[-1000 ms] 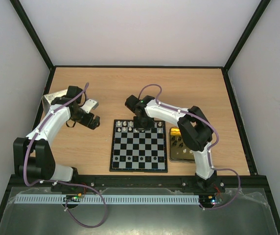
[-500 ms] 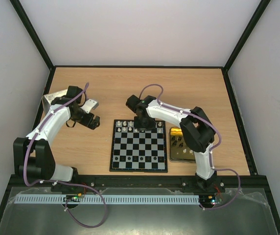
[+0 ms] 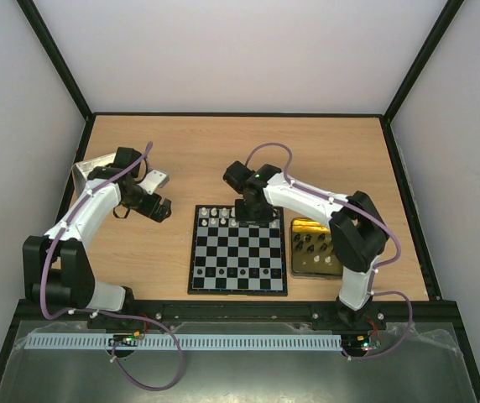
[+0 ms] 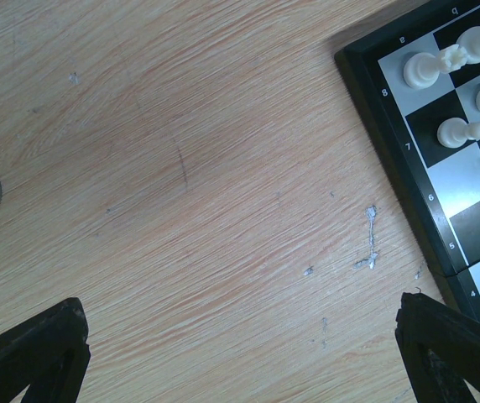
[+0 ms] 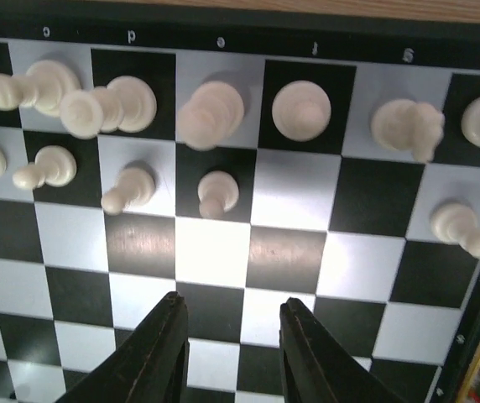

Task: Set up the chess pieces on the board
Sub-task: Place the chess piece on the chessboard, then pick up the chess piece from the storage box.

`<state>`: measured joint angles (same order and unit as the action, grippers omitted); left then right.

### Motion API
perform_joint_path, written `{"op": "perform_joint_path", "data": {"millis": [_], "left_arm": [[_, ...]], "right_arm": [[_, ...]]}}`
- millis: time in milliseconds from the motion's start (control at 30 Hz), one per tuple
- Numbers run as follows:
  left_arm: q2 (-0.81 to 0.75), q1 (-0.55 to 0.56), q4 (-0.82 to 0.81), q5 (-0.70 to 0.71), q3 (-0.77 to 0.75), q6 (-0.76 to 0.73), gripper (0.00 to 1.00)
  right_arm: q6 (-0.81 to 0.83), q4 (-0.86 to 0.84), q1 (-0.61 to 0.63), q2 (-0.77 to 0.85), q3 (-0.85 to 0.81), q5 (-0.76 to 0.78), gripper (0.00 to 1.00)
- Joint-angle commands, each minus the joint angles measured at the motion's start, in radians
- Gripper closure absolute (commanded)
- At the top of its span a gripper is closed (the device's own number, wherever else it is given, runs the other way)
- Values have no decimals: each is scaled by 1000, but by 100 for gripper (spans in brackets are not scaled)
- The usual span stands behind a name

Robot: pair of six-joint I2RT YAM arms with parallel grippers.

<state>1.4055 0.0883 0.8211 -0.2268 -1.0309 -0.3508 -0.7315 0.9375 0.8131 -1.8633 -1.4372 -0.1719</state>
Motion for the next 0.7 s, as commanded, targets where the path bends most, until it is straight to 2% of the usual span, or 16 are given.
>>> {"op": "perform_joint_path", "data": {"millis": [0, 133, 300, 467, 667], "left_arm": [[-16, -5, 14, 4, 9, -4, 1], [-20, -5, 18, 6, 11, -6, 1], [-15, -5, 21, -5, 8, -10, 1], [-7, -4, 19, -18, 1, -5, 1], [4, -1, 26, -25, -17, 1, 1]], "right_arm": [[11, 45, 8, 101, 40, 24, 71], [-43, 40, -20, 245, 196, 63, 70], [-83, 69, -130, 437, 396, 106, 70], [-81, 125, -233, 557, 469, 149, 70], [-63, 93, -320, 631, 580, 99, 70]]}}
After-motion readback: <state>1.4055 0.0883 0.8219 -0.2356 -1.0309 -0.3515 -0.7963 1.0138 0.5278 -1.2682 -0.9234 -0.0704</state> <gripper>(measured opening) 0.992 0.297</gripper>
